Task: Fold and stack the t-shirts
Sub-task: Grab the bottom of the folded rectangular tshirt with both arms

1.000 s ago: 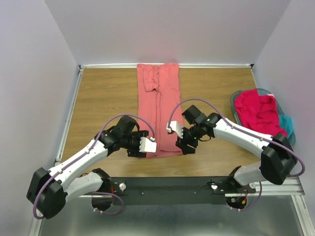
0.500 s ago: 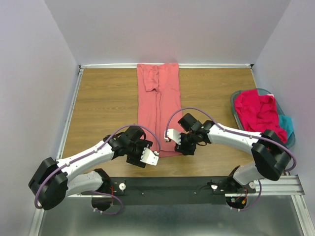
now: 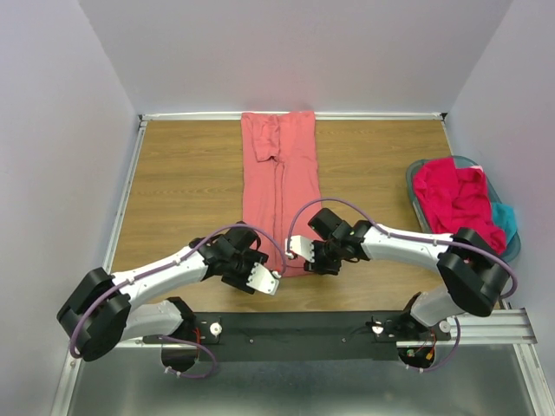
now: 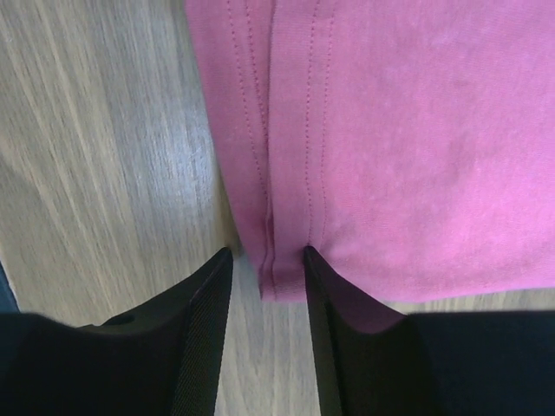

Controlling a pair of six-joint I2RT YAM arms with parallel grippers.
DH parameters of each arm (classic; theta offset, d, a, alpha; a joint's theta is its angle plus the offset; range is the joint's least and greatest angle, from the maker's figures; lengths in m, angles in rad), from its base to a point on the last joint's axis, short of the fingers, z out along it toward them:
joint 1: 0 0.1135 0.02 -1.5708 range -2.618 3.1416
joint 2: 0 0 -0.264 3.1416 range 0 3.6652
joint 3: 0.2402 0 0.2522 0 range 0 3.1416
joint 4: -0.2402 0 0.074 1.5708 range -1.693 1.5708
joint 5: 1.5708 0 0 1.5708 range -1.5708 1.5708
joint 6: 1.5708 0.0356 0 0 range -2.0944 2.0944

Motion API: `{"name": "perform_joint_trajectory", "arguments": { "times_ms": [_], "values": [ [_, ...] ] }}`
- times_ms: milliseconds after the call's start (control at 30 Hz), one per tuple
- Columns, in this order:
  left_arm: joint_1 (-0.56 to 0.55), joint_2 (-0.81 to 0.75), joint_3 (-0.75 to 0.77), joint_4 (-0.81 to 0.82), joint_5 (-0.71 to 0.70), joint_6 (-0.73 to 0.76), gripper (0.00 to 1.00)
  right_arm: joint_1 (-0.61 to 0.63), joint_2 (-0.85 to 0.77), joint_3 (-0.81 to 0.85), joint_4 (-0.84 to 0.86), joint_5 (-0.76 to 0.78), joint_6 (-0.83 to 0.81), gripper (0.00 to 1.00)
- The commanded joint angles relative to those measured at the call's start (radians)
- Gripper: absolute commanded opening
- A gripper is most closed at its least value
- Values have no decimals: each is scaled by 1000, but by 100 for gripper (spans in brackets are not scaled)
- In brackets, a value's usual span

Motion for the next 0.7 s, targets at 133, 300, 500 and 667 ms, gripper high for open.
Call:
{"name": "perform_joint_trajectory", "arguments": {
  "times_ms": [133,300,500,667],
  "values": [
    [-6,37,-18,11,-21,40,42,7,40,-78,35,59,-12,31],
    [-6,-35,-18,-15,1,50,17,11,-31,-60,3,27,48,1],
    [-6,-144,16,-84,34,25,0,91,-134,-37,-101,25,90,0],
    [-5,-195,96,-174,86,13,0,94,-145,14,-148,18,120,1]
  ]
}}
